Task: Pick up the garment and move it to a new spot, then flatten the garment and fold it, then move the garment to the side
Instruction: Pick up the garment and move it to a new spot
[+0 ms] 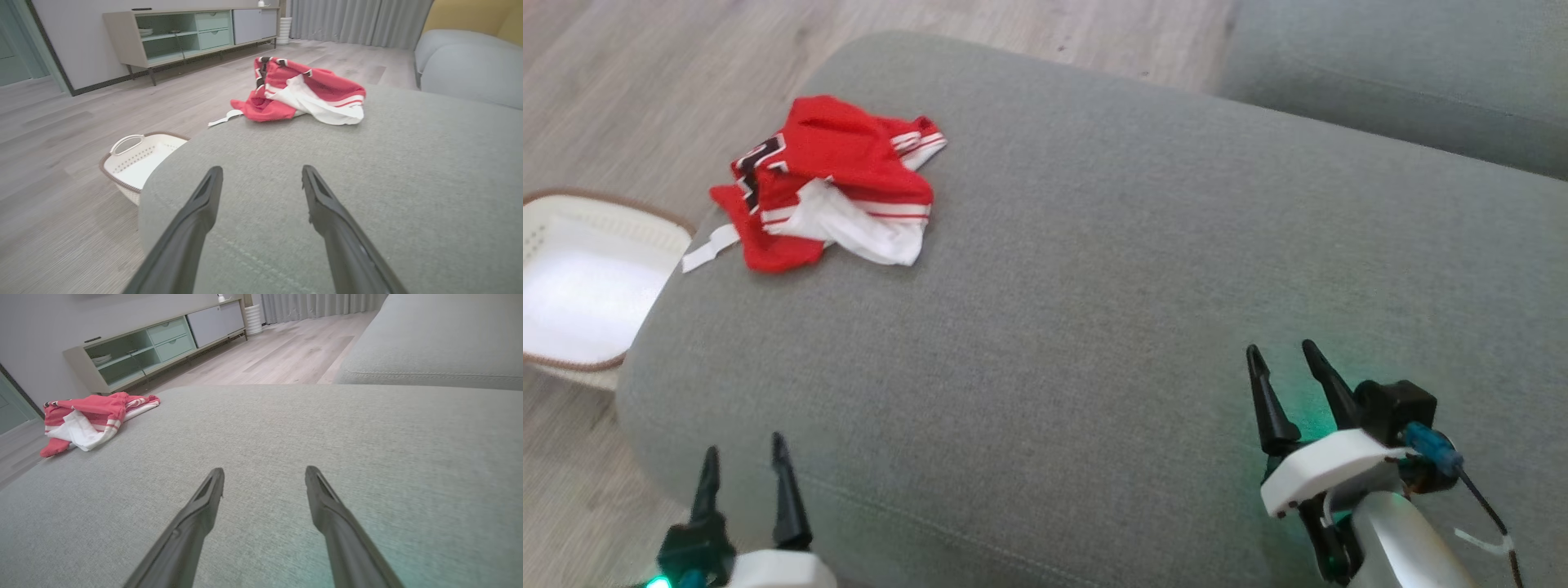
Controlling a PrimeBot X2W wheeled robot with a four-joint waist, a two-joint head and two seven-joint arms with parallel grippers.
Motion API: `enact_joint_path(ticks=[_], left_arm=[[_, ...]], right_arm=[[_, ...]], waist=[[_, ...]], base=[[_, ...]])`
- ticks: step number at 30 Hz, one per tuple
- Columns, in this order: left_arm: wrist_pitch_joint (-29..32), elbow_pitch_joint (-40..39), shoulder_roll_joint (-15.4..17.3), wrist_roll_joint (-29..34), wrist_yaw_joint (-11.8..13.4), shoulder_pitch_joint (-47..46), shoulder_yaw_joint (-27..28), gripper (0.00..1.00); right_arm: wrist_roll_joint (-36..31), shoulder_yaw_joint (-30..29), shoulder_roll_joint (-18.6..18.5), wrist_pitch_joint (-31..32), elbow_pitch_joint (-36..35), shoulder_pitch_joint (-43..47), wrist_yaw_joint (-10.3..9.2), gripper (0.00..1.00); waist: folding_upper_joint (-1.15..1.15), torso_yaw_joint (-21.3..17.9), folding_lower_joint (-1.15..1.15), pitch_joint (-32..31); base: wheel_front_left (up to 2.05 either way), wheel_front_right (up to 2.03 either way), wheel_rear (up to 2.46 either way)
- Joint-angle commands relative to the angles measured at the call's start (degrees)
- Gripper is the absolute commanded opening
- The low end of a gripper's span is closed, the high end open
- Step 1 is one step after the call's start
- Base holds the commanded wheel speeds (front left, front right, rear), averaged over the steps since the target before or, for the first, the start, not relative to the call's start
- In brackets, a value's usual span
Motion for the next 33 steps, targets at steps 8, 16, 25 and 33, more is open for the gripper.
enact_joint_path(ticks=[8,16,25,33], left_arm=[[-0.3,-2.4,0.4,-1.0,-0.5,-3.6,7.2,1.00],[-0.3,-4.0,3.3,-0.5,-3.5,-13.6,15.0,1.00],[-0.3,5.7,10.7,-1.2,-10.2,-29.3,15.3,1.00],[1.0,22.5,15.5,-3.2,-11.5,-38.6,9.5,1.00]], right_arm=[[-1.2,1.8,0.1,-0.5,-1.9,-4.0,-0.04,1.00],[-3.9,0.6,0.1,-0.5,-3.7,-6.6,-0.04,1.00],[-7.1,-0.7,0.1,-0.5,-6.2,-10.5,-0.04,1.00],[-8.4,-1.4,0.1,-0.5,-7.0,-11.7,-0.04,1.00]], waist=[[0.00,-0.7,0.00,4.8],[0.00,-4.0,0.00,11.8],[0.00,-7.8,0.00,19.9],[0.00,-10.5,0.00,23.7]], base=[[0.00,0.00,0.00],[0.00,0.00,0.00],[0.00,0.00,0.00],[0.00,0.00,0.00]])
